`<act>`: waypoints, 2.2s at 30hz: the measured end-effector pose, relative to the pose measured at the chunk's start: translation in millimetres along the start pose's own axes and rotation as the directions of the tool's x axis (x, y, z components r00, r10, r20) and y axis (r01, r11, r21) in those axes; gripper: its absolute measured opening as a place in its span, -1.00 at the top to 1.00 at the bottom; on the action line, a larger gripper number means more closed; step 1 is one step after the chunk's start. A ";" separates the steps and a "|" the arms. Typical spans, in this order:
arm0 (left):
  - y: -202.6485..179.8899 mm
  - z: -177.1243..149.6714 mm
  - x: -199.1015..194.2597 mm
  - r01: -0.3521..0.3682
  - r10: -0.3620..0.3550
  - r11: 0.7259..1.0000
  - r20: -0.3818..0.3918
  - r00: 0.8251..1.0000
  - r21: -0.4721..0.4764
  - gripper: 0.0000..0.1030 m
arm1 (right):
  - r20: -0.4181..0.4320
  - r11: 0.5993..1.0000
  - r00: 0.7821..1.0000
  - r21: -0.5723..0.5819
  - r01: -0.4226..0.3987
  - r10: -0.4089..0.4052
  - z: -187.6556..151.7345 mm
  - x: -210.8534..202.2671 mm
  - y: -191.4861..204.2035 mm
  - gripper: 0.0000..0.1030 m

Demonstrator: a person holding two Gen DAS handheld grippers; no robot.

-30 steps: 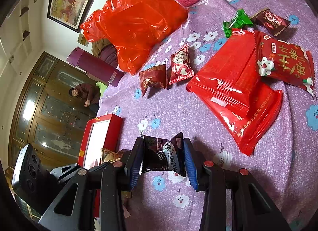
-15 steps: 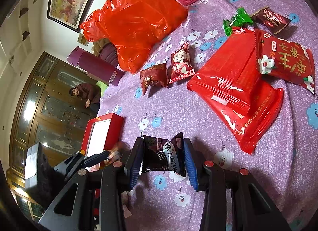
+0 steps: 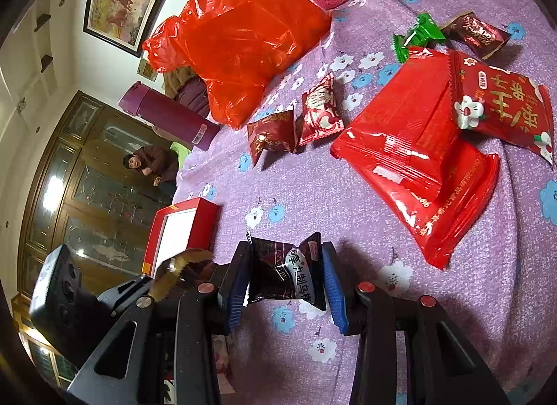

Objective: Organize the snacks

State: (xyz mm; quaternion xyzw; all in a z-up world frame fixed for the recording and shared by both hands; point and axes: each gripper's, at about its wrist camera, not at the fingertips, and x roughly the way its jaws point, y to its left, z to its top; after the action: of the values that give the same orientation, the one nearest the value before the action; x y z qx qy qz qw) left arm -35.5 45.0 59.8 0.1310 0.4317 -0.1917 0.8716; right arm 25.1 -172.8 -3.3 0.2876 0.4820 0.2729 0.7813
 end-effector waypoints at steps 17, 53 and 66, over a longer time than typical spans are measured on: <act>91.6 -75.8 -99.5 -0.219 0.251 0.937 0.088 0.964 -0.272 0.52 | -0.119 0.972 0.979 -0.144 -0.184 0.168 -27.4 42.0 99.9 0.22; 8.3 -60.3 -70.8 -0.249 0.249 0.968 0.082 0.965 -0.014 -0.39 | 0.233 0.999 0.972 0.033 -0.039 0.030 21.1 -51.1 1.7 -0.14; -16.7 -61.1 -52.7 -0.058 0.057 0.997 -0.026 0.998 -0.050 -0.39 | 0.188 0.973 0.956 -0.001 0.229 -0.225 45.8 -17.7 -25.1 -0.21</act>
State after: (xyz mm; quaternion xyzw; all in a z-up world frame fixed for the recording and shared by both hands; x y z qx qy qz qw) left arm -115.0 65.8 64.9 0.1235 0.4434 -0.1541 0.8743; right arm 63.7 -211.0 6.4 0.2458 0.4334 0.1587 0.8524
